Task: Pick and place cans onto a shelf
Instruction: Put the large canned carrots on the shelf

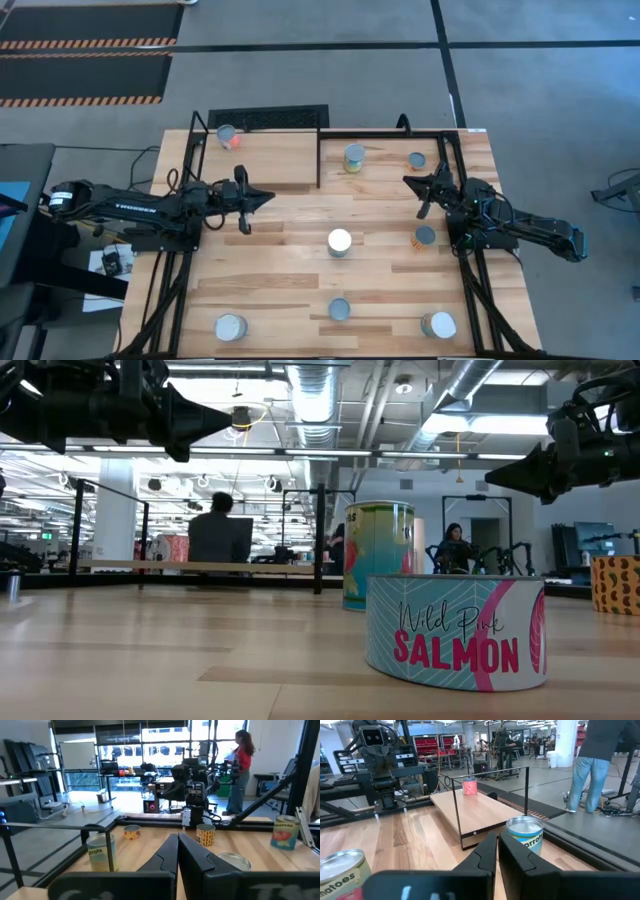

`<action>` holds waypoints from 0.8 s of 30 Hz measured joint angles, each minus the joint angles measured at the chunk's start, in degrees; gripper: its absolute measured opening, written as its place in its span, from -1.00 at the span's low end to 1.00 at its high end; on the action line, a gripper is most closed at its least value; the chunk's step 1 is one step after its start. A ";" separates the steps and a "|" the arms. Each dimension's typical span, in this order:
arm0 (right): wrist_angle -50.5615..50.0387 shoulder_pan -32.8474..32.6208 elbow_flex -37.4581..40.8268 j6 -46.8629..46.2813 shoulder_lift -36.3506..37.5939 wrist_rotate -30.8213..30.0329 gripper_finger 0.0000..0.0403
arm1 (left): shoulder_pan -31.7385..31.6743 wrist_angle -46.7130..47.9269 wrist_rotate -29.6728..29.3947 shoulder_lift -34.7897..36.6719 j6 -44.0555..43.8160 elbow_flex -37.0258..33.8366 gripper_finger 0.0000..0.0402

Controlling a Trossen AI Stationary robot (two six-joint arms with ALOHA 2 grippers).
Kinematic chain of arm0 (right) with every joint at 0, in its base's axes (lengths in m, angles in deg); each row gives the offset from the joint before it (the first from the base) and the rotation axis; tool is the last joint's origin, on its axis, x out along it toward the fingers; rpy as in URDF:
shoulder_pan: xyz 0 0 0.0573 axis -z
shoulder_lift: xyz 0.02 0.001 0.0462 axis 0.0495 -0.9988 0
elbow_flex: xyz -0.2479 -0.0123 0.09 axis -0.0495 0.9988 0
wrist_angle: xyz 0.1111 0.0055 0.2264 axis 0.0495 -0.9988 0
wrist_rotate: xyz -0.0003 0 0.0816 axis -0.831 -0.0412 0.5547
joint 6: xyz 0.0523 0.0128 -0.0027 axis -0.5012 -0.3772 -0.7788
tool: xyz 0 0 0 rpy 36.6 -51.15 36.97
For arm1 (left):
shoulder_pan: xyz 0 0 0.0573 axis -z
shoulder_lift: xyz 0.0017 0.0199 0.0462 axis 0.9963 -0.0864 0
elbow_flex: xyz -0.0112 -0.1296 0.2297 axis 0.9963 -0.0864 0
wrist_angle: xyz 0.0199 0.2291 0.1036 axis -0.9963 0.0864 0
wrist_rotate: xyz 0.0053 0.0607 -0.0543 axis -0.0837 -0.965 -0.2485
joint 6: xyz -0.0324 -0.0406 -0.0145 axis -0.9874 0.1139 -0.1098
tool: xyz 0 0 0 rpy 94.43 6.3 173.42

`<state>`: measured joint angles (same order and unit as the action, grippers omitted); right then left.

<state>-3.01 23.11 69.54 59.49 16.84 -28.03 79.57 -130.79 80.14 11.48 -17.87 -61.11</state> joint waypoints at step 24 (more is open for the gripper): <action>7.48 0.26 -14.09 8.86 -26.47 1.92 -0.98 | -3.45 -1.41 -0.29 -0.02 2.40 0.00 -1.00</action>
<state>4.47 23.37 55.45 68.36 -9.63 -26.11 76.12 -132.21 79.85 11.45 -15.47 -61.11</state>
